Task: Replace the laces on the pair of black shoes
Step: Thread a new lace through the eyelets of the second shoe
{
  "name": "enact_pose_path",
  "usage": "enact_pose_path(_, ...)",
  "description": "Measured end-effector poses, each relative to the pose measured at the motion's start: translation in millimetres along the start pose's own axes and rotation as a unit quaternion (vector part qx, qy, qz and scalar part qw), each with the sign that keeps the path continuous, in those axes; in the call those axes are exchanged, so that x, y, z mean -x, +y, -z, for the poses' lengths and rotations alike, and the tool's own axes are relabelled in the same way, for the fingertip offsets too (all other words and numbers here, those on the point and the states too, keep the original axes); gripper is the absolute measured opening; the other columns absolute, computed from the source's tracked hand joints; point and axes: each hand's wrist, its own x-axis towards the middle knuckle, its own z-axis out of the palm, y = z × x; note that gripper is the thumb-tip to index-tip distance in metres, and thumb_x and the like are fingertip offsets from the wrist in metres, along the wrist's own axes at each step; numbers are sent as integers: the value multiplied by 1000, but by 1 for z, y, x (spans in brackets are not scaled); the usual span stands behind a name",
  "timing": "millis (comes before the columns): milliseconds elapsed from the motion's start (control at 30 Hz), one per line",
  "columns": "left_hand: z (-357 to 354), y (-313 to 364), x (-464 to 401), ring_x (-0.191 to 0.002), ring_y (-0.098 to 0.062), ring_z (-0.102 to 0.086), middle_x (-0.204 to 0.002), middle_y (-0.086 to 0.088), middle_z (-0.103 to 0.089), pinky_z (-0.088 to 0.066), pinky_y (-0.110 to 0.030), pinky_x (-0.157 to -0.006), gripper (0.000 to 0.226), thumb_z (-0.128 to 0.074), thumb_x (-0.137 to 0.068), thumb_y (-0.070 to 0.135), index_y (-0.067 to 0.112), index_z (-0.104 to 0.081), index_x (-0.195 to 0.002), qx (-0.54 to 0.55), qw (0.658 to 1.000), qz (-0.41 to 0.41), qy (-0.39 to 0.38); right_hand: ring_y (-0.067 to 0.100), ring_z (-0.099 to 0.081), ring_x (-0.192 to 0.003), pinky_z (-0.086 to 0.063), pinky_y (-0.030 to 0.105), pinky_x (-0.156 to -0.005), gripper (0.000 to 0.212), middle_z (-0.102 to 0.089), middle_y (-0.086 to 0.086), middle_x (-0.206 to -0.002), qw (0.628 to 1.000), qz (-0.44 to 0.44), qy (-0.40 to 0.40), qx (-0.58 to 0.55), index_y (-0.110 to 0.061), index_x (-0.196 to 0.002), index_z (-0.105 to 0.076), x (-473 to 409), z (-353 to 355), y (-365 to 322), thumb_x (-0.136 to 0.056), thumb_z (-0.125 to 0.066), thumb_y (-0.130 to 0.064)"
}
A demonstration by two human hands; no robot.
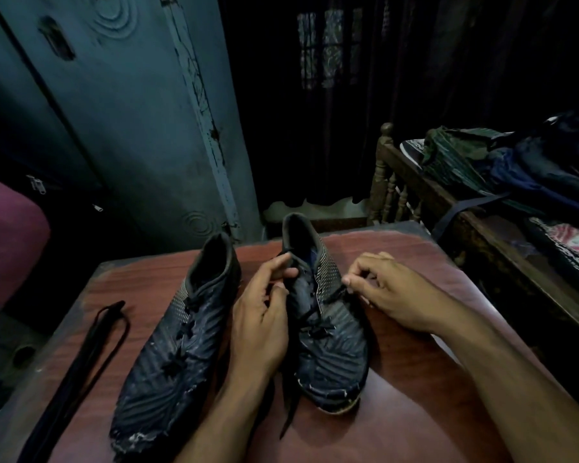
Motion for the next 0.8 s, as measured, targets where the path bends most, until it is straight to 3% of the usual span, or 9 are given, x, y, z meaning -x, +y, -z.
enact_pose_path(100,0,2,1,-110,2,-64,-114,20,-72,-52,-29,-96,41,-50,-102,7,36,-66,-127,5,1000,5,1,7,-66,-92,-50,26,-84,38,-70,-3,-93,978,-39,120,-169,-16,-95,-64,-4,-1,-3,-100,-42,-47)
enact_pose_path(233,0,3,1,-107,1,-66,-112,19,-72,-52,-26,-93,36,-51,-104,12,35,-66,-126,16,1000,9,6,28,-73,-84,-63,40,-79,33,-73,10,-82,808,-90,238,-531,-8,-95,-54,-11,-1,-23,-111,-33,-26)
enact_pose_path(300,0,3,1,-105,1,-66,-111,20,-73,-52,-25,-91,33,-51,-105,15,35,-66,-126,19,1000,8,9,26,-70,-69,-63,44,-71,33,-66,9,-70,740,-100,274,-606,-10,-92,-50,-11,4,-26,-112,-31,-29)
enact_pose_path(367,0,3,1,-103,-1,-67,-111,20,-73,-52,-26,-91,31,-51,-105,17,35,-67,-125,17,1000,7,10,15,-50,-48,-53,32,-49,33,-49,1,-60,715,-113,312,-615,-14,-87,-44,-11,9,-19,-112,-32,-32)
enact_pose_path(467,0,4,2,-103,2,-67,-111,21,-73,-52,-25,-89,31,-51,-105,17,35,-67,-124,20,1000,9,10,7,-29,-41,-24,21,-38,32,-41,-4,-60,789,-113,320,-513,-20,-83,-44,-12,11,-2,-111,-37,-33)
enact_pose_path(533,1,5,2,-105,3,-66,-111,21,-73,-53,-25,-89,31,-50,-106,17,35,-67,-124,25,1000,14,8,5,-40,-44,-32,22,-43,27,-53,-7,-62,917,-87,251,-297,-27,-81,-53,-9,7,6,-105,-49,-38)
enact_pose_path(600,1,5,3,-105,3,-66,-111,22,-73,-54,-29,-91,31,-50,-106,17,36,-67,-123,27,999,18,6,5,-60,-62,-49,25,-60,24,-66,-7,-73,989,-59,100,-93,-29,-84,-59,-5,-2,6,-92,-66,-50)
enact_pose_path(667,1,5,2,-104,2,-67,-111,23,-73,-56,-34,-92,31,-50,-106,17,37,-67,-123,19,1000,17,5,8,-66,-74,-54,31,-70,29,-70,-7,-79,998,-60,-1,-27,-29,-84,-60,-1,-9,-1,-82,-77,-53)
enact_pose_path(800,0,4,2,-106,0,-68,-112,22,-73,-57,-37,-93,29,-53,-105,17,35,-68,-121,19,1000,12,4,9,-66,-75,-51,28,-73,19,-73,-2,-78,997,-48,-19,-52,-25,-76,-67,2,2,-12,-85,-80,-37)
